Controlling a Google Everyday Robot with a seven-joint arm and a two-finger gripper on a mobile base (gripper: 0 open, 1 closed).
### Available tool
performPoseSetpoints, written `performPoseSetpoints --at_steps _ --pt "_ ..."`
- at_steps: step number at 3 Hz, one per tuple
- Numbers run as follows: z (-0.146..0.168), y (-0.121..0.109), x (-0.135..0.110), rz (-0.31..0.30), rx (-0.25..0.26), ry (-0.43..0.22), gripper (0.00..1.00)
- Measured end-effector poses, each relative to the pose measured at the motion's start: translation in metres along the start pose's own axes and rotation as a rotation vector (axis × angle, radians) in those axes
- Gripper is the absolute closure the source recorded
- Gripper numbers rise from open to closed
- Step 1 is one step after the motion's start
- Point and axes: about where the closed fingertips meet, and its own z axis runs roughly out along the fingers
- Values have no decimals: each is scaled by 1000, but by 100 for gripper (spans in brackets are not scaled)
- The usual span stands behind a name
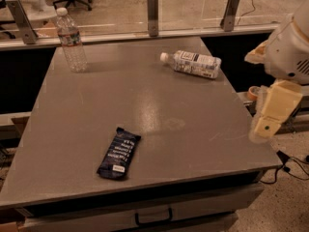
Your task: Move rxbar blueberry near blue plastic bottle
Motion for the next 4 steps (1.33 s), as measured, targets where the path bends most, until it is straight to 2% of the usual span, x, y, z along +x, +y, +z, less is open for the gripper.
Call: performPoseSetpoints --at_steps 1,2,3,4 --pt "40 22 -50 -101 -74 -119 0" --pt "78 57 -114 -203 -158 -277 0" --pt "77 57 -114 -202 -157 -277 0" --pt "95 65 -128 -183 -171 -352 0"
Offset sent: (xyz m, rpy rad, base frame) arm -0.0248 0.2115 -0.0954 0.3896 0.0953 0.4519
